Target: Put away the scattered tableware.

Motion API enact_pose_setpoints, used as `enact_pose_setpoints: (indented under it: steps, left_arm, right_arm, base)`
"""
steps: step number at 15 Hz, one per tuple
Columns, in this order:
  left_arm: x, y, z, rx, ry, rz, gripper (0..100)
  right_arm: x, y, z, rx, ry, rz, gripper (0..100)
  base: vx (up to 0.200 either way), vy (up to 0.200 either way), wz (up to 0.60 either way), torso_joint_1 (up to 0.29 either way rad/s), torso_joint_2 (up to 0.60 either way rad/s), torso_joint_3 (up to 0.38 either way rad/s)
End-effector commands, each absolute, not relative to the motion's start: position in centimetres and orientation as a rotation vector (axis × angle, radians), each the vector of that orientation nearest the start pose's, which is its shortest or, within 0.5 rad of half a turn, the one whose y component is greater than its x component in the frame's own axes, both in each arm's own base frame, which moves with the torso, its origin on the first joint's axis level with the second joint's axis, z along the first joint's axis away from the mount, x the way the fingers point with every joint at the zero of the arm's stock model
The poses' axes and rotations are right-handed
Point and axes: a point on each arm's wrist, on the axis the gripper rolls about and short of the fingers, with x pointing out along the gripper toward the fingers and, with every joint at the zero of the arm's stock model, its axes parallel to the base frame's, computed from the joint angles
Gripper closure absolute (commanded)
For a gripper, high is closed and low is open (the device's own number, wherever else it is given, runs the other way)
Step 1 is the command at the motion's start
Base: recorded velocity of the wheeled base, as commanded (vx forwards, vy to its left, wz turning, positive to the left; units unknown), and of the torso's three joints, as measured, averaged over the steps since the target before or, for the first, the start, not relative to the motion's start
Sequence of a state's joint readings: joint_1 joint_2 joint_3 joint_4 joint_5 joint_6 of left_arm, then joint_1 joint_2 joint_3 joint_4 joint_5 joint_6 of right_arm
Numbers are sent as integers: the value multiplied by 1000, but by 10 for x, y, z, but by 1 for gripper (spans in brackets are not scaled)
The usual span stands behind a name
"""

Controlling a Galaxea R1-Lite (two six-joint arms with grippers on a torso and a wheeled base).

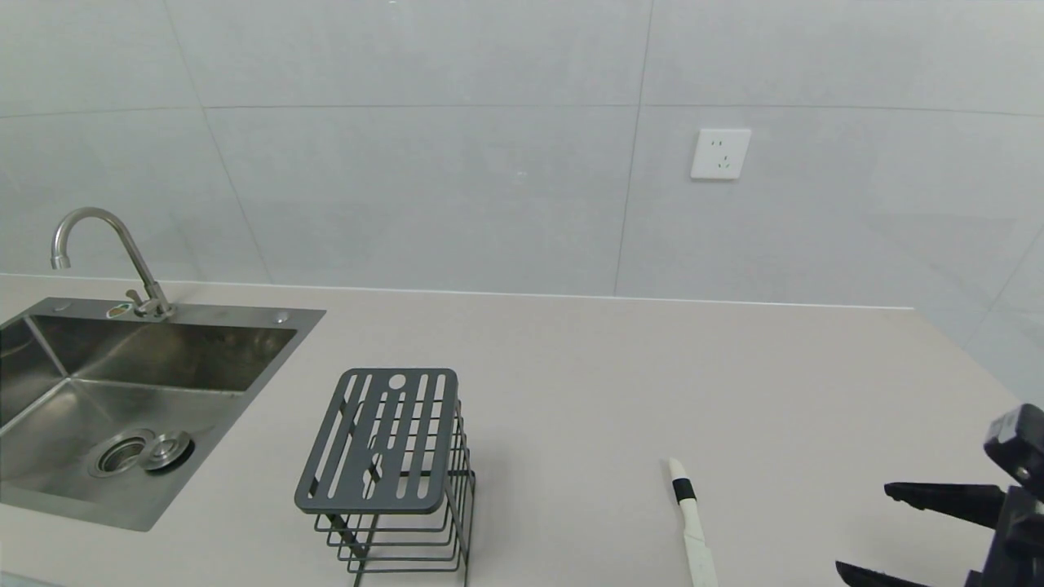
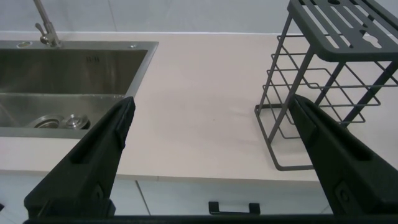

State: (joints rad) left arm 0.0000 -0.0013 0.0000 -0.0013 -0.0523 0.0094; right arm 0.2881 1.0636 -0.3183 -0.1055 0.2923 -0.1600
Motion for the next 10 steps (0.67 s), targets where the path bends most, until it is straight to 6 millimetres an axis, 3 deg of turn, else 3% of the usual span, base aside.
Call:
enact_pose_setpoints:
  steps: [1,10]
  left_arm:
    - [-23,-1,76,8,-2,-52,0]
    - [-23,-1,76,5,-2,-51,0]
  right_arm:
    - [125,63,149,-96,646,646,0]
    - [140,115,93,-87,998,409,0]
  base:
    - [0,0,0,0,0,0]
    - [0,0,0,0,0,0]
